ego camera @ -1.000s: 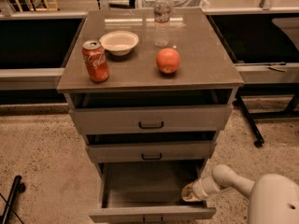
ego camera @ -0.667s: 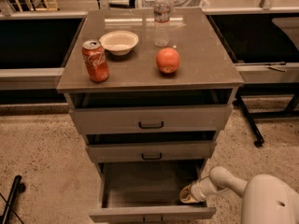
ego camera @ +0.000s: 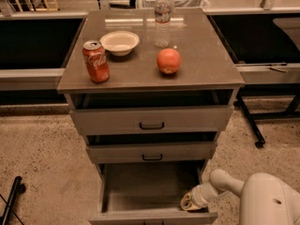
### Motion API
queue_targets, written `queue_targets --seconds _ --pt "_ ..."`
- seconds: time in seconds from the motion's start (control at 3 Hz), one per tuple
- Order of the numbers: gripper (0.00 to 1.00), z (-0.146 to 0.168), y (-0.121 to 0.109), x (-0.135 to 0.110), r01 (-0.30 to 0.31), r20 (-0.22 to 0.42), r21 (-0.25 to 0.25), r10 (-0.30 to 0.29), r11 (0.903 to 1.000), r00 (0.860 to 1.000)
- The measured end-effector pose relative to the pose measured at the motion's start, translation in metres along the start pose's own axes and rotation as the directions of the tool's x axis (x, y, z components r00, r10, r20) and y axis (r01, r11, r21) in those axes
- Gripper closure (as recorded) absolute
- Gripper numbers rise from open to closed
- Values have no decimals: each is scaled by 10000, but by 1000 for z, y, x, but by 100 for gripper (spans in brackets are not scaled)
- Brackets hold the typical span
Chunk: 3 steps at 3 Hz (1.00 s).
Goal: Open bottom drawer
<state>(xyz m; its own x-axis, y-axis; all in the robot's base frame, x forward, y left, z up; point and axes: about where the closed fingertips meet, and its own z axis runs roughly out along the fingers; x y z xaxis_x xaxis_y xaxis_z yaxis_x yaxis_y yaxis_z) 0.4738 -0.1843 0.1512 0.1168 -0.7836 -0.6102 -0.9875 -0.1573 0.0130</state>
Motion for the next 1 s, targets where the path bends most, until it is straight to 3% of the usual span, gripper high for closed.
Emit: queue_targets --seconds 0.33,0.67,1.0 --pt "100 -12 23 -6 -231 194 -364 239 9991 9995" --pt "96 -19 25 -11 -218 295 -341 228 9992 9993" --pt "73 -63 35 -42 233 806 331 -259 9992 9964"
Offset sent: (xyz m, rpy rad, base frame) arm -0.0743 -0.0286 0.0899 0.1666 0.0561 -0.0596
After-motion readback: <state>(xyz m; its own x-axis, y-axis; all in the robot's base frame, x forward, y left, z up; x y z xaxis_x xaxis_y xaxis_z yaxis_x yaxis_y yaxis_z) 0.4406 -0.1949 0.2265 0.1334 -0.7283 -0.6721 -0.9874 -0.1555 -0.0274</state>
